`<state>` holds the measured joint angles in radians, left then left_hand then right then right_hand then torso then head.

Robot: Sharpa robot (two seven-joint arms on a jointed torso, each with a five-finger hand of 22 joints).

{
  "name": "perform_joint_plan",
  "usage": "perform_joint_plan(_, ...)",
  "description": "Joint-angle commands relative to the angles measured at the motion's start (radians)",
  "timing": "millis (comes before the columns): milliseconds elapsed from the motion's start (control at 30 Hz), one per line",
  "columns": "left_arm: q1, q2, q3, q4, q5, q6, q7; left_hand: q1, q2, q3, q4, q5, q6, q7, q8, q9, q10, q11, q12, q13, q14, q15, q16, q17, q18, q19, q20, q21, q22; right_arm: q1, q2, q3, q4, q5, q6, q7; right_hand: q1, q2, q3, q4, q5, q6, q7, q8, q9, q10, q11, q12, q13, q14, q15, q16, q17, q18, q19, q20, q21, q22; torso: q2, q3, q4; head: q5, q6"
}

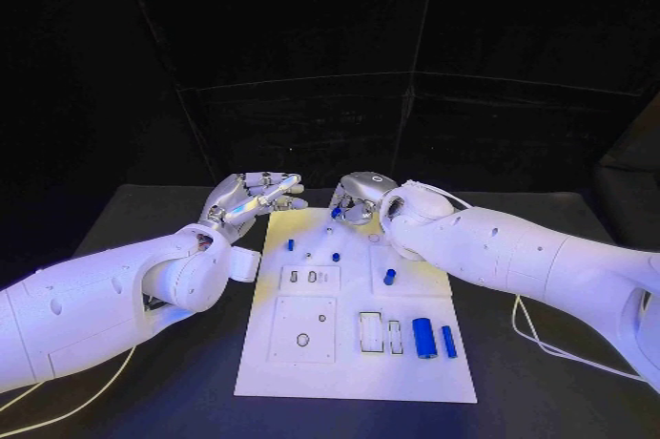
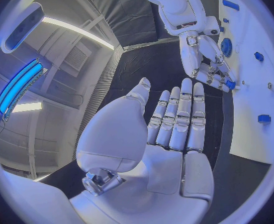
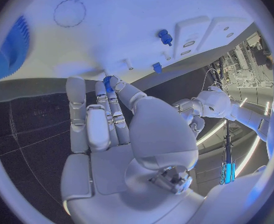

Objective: Assemble the parts on the task board

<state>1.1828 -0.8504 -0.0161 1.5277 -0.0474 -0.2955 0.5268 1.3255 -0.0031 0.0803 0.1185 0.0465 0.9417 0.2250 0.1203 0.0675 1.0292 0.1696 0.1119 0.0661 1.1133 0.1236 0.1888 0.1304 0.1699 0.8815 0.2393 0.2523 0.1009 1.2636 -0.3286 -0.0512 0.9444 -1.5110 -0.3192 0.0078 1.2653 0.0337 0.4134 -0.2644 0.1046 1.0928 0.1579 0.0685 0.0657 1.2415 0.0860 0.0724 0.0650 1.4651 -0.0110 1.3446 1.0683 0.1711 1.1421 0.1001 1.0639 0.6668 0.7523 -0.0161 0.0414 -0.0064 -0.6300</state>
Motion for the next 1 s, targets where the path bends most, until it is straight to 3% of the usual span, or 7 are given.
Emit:
perform_joint_plan(33,0.003,0.002,0.001,0.000,-0.005,0.014,0.002,0.001,0.008,0.001,-0.006,0.002,0.002,0.002,-0.006,-0.001,0.002,0.003,-0.005,-0.001,0.004,0.002,-0.007,0.001,0.014,0.009,0.001,-0.006,-0.002,0.003,0.007,0.001,-0.007,-0.024,0.024,-0.017,-0.007,-0.004,0.002,0.004,0.005,-0.007,0.003,-0.003,0.001,-0.006,-0.002,-0.004,0.001,0.028,0.009,0.005,0.001,-0.004,-0.007,0.000,0.002,0.001,0.000,-0.0002,-0.0008,0.000,-0.001)
perform_joint_plan(367,0.005,0.003,0.001,-0.001,-0.005,0.015,0.000,0.001,0.008,0.000,-0.008,0.002,0.002,0.002,-0.007,-0.001,0.002,0.004,-0.006,-0.001,0.003,0.002,-0.009,0.001,0.014,0.009,0.001,-0.007,-0.003,0.003,0.021,0.001,-0.025,-0.030,0.046,-0.029,-0.018,-0.016,0.005,0.012,0.004,-0.019,0.005,-0.006,0.000,-0.026,0.002,-0.010,-0.002,0.026,0.012,0.005,-0.004,-0.003,-0.014,0.003,0.000,-0.005,0.001,-0.0001,-0.0007,0.000,-0.002)
perform_joint_plan(567,0.005,0.003,0.001,-0.002,-0.005,0.016,-0.001,0.001,0.008,0.000,-0.008,0.002,0.002,0.002,-0.007,-0.001,0.002,0.004,-0.006,-0.001,0.003,0.002,-0.009,0.001,0.014,0.009,0.001,-0.007,-0.003,0.003,0.028,0.001,-0.032,-0.031,0.036,-0.036,-0.039,-0.064,-0.008,0.025,0.003,-0.124,0.029,-0.008,-0.003,-0.210,0.039,-0.010,-0.004,0.003,0.046,-0.033,-0.083,0.012,-0.074,0.023,-0.059,-0.098,0.001,-0.0001,-0.0011,-0.001,-0.001)
perform_joint_plan(700,0.006,0.003,0.001,-0.003,-0.005,0.017,-0.001,0.001,0.008,0.000,-0.008,0.002,0.002,0.002,-0.007,-0.001,0.002,0.004,-0.006,-0.001,0.003,0.002,-0.009,0.001,0.014,0.009,0.001,-0.007,-0.003,0.003,0.024,0.001,-0.027,-0.031,0.017,-0.037,-0.024,-0.076,-0.041,0.032,0.001,-0.184,0.031,-0.007,-0.002,-0.295,0.047,-0.004,-0.001,-0.008,0.053,-0.061,-0.134,0.014,-0.086,0.031,-0.077,-0.115,0.001,0.0001,-0.0007,-0.001,0.000)
perform_joint_plan(833,0.006,0.002,0.001,-0.002,-0.005,0.018,-0.002,0.001,0.008,0.000,-0.008,0.002,0.002,0.002,-0.007,-0.001,0.002,0.004,-0.006,-0.001,0.003,0.002,-0.009,0.001,0.014,0.009,0.001,-0.007,-0.003,0.003,-0.003,0.001,0.005,-0.029,-0.010,-0.037,-0.019,-0.076,-0.050,0.035,0.006,-0.187,0.030,-0.005,0.000,-0.298,0.047,0.004,0.001,-0.008,0.052,-0.062,-0.137,0.015,-0.085,0.032,-0.079,-0.118,0.001,0.0007,-0.0016,0.000,0.001)
perform_joint_plan(1000,0.006,-0.005,0.001,0.000,-0.005,0.020,-0.002,0.001,0.008,0.000,-0.008,0.002,0.002,0.002,-0.007,-0.001,0.002,0.004,-0.006,-0.001,0.003,0.002,-0.009,0.001,0.014,0.009,0.001,-0.007,-0.003,0.003,-0.086,0.001,0.092,-0.003,-0.044,-0.049,-0.021,-0.072,-0.070,0.049,0.019,-0.171,0.032,-0.001,0.003,-0.243,0.040,0.051,0.009,0.000,0.045,-0.050,-0.115,0.015,-0.076,0.032,-0.078,-0.122,0.000,-0.0004,-0.0081,0.001,0.004)
